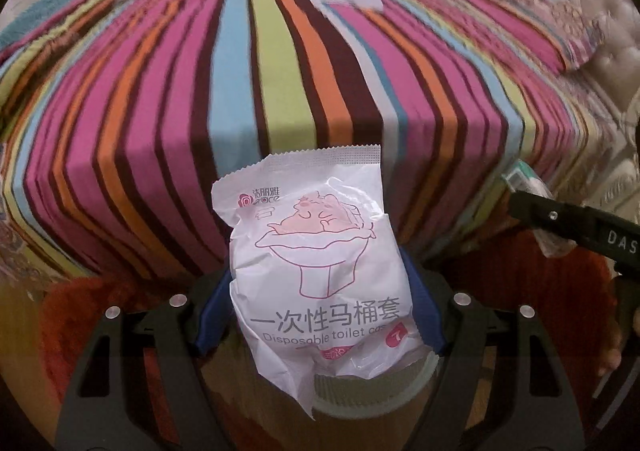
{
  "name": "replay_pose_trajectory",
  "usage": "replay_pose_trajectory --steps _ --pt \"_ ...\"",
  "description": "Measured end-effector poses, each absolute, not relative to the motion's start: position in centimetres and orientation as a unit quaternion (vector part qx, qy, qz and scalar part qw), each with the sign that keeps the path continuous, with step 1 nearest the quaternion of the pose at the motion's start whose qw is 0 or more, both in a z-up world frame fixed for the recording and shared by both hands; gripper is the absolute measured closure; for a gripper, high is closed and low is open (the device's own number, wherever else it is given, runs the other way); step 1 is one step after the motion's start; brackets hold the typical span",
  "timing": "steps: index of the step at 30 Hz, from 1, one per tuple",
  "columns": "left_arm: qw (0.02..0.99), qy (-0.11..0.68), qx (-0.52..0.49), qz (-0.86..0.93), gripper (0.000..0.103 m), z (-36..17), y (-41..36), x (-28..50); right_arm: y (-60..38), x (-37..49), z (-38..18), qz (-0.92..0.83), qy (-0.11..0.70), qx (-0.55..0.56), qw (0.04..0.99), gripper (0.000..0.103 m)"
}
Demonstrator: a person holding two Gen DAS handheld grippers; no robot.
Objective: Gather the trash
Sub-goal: 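Carry both held items off the bed over the white mesh wastebasket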
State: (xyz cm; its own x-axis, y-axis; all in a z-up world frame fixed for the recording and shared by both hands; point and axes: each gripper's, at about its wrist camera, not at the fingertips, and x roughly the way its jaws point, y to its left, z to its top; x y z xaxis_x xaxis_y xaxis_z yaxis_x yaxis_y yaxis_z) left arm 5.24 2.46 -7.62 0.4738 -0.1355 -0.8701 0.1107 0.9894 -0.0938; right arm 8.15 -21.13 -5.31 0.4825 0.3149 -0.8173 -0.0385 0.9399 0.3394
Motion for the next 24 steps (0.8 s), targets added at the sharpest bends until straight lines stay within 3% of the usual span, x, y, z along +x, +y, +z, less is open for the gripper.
replay_pose_trajectory --steps 9,24 --pt "0.812 0.572 0.035 -0.11 0.029 -10.9 -0.3 5.0 -20.6 7.5 -11.0 0.106 0.601 0.185 0.771 0.052" --pt "0.693 0.71 0.073 -0.101 0.029 -19.5 -1.8 7.0 -19.0 8.5 -16.3 0.082 0.702 0.193 0.681 0.052"
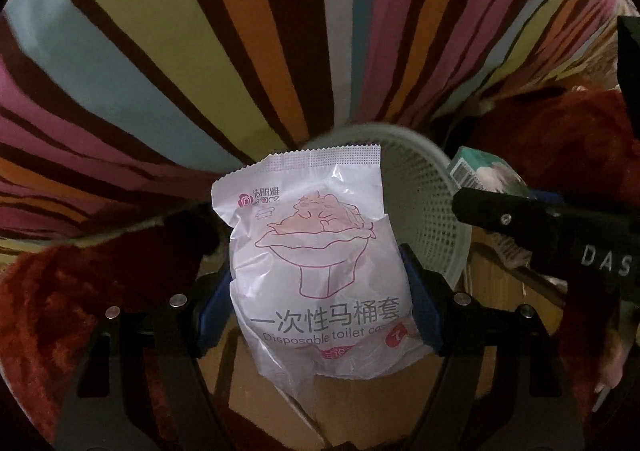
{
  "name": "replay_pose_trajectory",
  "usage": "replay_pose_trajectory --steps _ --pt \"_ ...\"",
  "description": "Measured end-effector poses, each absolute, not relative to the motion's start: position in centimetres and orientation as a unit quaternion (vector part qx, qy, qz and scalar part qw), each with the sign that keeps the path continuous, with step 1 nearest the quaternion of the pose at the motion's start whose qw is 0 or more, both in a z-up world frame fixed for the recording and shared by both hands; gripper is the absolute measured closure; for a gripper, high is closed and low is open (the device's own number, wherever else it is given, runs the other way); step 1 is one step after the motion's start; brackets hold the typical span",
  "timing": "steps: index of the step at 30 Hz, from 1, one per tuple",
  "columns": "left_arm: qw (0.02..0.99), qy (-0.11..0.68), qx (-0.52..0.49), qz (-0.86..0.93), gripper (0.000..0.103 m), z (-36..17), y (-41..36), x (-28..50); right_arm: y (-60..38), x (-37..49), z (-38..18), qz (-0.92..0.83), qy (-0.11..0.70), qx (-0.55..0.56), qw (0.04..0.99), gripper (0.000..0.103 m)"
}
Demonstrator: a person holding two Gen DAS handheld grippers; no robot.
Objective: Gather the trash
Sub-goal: 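Carry both held items off the bed over the white mesh wastebasket, then open both tools to drop the packet and tissue pack into the wastebasket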
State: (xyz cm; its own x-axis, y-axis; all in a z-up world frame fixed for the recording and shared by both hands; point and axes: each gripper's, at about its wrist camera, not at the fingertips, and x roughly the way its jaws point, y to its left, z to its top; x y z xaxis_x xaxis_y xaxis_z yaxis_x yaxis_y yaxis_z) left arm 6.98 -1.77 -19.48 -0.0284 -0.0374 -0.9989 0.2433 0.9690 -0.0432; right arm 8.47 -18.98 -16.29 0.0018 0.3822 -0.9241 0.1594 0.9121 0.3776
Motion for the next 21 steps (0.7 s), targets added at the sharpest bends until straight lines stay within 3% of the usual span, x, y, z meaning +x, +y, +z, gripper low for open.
replay_pose_trajectory --steps 17,21 --pt "0.623 0.776 0.053 -0.086 0.029 -25.6 -2.3 8.0 -19.5 9.2 -21.8 0.062 0.762 0.213 0.609 0.052" --pt "0.606 0.789 0.057 -0.081 0.025 -26.6 -2.5 8.1 -19.3 9.2 -22.7 0.058 0.769 0.224 0.596 0.045"
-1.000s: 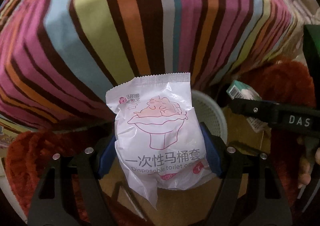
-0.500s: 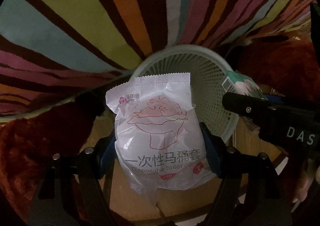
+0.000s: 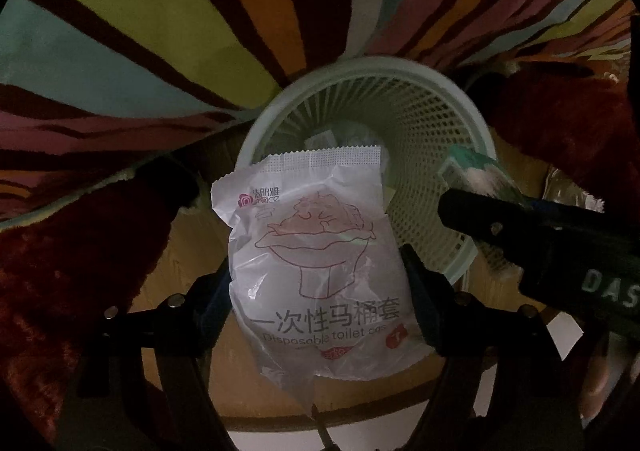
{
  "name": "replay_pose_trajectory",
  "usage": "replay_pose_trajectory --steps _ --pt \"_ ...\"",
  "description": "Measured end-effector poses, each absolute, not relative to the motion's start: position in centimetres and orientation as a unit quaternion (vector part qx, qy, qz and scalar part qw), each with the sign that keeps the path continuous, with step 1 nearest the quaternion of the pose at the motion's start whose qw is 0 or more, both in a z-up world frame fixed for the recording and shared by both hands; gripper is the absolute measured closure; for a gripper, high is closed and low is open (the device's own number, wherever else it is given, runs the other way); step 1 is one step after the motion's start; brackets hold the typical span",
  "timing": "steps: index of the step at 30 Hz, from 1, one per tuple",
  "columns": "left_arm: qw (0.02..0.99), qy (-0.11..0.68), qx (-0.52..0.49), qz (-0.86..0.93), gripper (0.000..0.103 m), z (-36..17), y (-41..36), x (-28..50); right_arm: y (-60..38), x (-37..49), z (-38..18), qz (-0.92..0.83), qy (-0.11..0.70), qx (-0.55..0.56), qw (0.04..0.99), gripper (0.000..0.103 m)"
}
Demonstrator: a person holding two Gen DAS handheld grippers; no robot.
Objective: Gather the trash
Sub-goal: 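Open both tools to drop the packet and tissue pack into the wastebasket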
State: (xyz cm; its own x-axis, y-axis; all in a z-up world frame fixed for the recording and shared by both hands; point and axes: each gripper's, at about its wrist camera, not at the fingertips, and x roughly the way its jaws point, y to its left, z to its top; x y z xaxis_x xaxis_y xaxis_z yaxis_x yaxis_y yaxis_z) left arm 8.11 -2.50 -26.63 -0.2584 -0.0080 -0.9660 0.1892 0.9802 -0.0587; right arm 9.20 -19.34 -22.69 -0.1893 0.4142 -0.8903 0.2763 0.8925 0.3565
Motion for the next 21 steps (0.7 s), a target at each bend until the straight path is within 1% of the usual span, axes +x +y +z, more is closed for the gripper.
replay_pose_trajectory --steps 1,2,3,8,16,21 --pt "0.603 0.792 0.059 -0.079 0.023 -26.8 -2.5 8.1 -19.3 9.2 -22.8 0.056 0.77 0.226 0.594 0.041" --pt "0.6 0.794 0.06 -0.078 0.021 -27.2 -2.5 8.0 -19.4 9.2 -22.9 0.053 0.772 0.225 0.592 0.024" --pt "0.599 0.795 0.061 -0.076 0.017 -27.2 -2.5 8.0 -19.5 9.2 -22.9 0.049 0.77 0.225 0.595 0.013" --pt "0.606 0.79 0.059 -0.074 0.014 -27.0 -2.6 8.0 -19.9 9.2 -22.9 0.037 0.764 0.235 0.599 0.012" --pt "0.62 0.779 0.067 -0.07 0.014 -25.6 -2.0 7.6 -20.4 9.3 -22.3 0.032 0.753 0.244 0.61 0.012" --pt "0.64 0.764 0.061 -0.065 0.014 -24.1 -1.6 7.4 -20.5 8.9 -20.4 0.037 0.733 0.231 0.638 0.012"
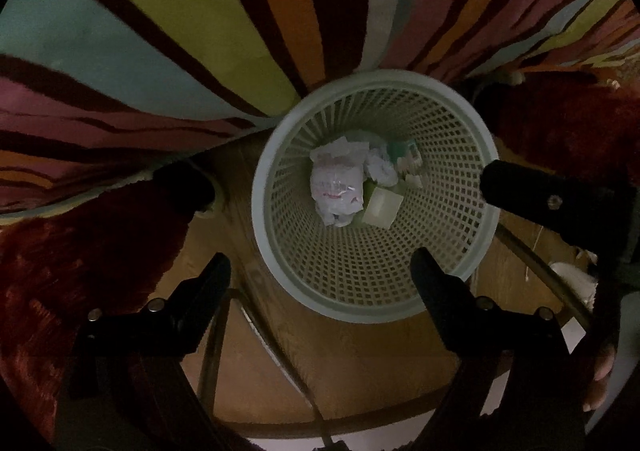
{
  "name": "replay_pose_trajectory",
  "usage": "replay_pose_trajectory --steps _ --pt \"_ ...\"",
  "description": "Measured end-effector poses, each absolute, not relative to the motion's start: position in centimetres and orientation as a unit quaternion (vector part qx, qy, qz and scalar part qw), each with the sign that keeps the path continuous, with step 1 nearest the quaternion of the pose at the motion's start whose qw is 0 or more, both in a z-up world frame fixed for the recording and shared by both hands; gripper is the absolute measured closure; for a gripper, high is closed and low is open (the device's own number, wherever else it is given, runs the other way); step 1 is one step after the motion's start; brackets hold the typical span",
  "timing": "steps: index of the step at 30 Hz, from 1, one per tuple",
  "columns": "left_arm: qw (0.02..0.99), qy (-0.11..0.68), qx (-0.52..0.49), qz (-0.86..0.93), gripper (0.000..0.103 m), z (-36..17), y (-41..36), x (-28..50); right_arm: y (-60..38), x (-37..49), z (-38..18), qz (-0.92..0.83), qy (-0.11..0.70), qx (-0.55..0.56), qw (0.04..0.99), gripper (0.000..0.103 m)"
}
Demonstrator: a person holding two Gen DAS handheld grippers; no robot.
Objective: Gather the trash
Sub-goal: 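Open both tools to drop the packet and tissue pack into the wastebasket, then move both open tools back over the remaining trash on the bed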
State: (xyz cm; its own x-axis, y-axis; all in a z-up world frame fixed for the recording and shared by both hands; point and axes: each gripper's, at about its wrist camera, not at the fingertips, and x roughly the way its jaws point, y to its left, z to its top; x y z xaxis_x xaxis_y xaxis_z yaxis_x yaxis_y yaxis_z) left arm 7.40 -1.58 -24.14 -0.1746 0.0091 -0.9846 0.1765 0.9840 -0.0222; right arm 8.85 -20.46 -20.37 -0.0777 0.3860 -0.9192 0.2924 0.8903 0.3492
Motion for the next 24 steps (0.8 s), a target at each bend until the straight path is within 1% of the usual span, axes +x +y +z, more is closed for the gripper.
replay_pose_trajectory --steps 6,9,12,18,21,24 --pt "0.677 0.732 0.047 -0.061 0.014 -21.4 -0.9 6.9 -21.1 8.3 -16.9 0.046 0.682 0.225 0.695 0.012" --pt "0.708 0.701 0.042 -0.067 0.014 -19.2 -0.9 6.5 -21.6 7.8 -15.0 0.055 0.652 0.226 0.722 0.012" --pt "0.752 0.655 0.037 -0.066 0.014 -16.4 -0.7 6.3 -21.8 7.5 -12.8 0.063 0.617 0.219 0.754 0.012" --pt "0.824 0.562 -0.007 -0.074 0.014 -11.1 0.7 5.8 -21.7 6.8 -8.7 0.072 0.538 0.19 0.818 0.012" --pt "0.856 0.514 -0.02 -0.059 0.014 -9.1 1.9 6.0 -21.1 6.4 -6.1 0.065 0.475 0.152 0.864 0.012" --pt "0.875 0.48 -0.018 -0.051 0.014 -7.6 2.4 6.0 -20.2 6.0 -4.4 0.065 0.429 0.118 0.893 0.012"
